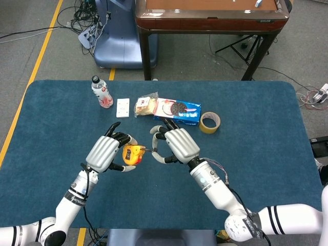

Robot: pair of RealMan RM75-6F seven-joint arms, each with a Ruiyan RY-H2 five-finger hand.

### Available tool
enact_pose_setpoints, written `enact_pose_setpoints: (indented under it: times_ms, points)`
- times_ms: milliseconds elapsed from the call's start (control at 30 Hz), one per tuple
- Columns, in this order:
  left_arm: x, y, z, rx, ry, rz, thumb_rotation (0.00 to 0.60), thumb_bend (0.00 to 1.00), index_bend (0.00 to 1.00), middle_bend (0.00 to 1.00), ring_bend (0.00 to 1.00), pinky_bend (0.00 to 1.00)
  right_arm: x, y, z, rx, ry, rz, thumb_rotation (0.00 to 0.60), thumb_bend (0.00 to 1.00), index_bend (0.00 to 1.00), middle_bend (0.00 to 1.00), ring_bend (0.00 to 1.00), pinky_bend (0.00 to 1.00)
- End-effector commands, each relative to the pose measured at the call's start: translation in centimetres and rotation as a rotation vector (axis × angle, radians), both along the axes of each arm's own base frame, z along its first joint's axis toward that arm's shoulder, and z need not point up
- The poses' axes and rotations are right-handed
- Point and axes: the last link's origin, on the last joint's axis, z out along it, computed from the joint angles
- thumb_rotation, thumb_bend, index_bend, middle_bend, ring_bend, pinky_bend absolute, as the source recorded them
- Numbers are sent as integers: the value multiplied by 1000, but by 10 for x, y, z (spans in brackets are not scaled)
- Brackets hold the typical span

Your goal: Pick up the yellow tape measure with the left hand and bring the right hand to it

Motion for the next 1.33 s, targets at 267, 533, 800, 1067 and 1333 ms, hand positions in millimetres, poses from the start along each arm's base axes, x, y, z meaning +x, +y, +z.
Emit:
enact_pose_setpoints:
  times_ms: [267,533,800,1067,1333]
  points:
    - [-22,4,-2,-19,42,20,600,75,535,528,317,0,-16,2,17,-25,1,-15,600,442,710,302,34,0]
    - [-49,11,0,-89,77,54,600,75,536,528,316,0,-32,9,45,-39,-2,-18,600,441,716,310,44,0]
    - [-69,18,1,-155,86,97,600,75,535,528,316,0,-41,17,75,-73,-24,-5,600,441,724,314,51,0]
    - [-93,23,0,-164,101,150,600,75,535,528,316,0,-48,25,107,-105,-48,-4,600,441,724,315,56,0]
    - [-111,24,-3,-165,110,190,600,75,536,528,316,0,-59,31,129,-125,-60,-17,600,442,732,324,63,0]
